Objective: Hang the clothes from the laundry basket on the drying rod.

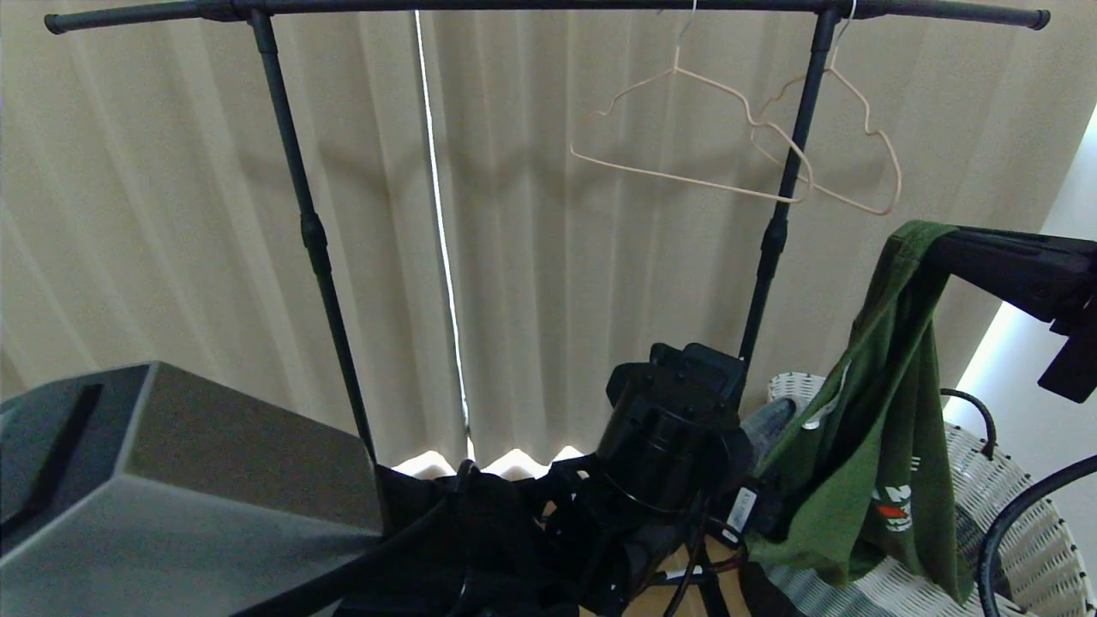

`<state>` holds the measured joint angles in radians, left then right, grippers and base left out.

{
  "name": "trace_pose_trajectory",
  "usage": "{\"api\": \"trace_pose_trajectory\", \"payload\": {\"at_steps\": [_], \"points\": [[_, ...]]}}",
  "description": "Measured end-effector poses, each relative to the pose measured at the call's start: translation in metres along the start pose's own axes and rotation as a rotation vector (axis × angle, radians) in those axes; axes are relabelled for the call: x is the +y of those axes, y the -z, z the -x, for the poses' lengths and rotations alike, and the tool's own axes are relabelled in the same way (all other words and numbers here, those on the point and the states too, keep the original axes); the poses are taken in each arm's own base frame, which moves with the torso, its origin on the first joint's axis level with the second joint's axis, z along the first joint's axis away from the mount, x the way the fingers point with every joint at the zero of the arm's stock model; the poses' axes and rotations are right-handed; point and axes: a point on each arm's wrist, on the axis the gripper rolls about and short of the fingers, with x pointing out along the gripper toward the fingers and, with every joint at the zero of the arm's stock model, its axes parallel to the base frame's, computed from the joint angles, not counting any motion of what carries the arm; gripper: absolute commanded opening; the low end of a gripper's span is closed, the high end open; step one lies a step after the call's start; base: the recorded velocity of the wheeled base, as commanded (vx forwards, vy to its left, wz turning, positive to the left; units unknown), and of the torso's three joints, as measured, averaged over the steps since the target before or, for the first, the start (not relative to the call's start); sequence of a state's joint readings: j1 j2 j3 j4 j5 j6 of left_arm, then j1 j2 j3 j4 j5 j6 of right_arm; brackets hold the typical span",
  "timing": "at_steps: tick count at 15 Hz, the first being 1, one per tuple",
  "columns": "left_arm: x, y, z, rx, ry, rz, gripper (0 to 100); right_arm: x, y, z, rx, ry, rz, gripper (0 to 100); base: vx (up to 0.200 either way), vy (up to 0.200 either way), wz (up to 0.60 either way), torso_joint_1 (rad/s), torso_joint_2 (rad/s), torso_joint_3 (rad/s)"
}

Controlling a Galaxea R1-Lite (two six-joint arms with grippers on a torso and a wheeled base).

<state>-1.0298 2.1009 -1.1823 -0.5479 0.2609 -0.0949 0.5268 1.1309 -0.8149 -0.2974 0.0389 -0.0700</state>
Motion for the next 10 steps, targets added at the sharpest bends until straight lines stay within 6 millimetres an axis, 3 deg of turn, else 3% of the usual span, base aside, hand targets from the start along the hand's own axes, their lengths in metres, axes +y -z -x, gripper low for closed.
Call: {"api": "trace_pose_trajectory", "payload": {"at_steps": [4, 5, 10], "points": [[0.007, 0.02, 0.004, 0.068, -0.043, -0.02, 100, 0.0, -0.001, 0.002, -0.005, 0.002, 0.0, 0, 0.0, 0.0, 0.0, 0.0, 0.0, 0.0], [0.009, 0.022, 0.007, 0.077, -0.045, -0.023, 0, 0.0, -0.001, 0.002, -0.006, 0.002, 0.0, 0, 0.0, 0.0, 0.0, 0.0, 0.0, 0.0], [0.015, 0.018, 0.039, 0.071, -0.052, -0.045, 0, 0.0, -0.001, 0.0, -0.004, 0.003, 0.0, 0, 0.0, 0.0, 0.0, 0.0, 0.0, 0.0]]}}
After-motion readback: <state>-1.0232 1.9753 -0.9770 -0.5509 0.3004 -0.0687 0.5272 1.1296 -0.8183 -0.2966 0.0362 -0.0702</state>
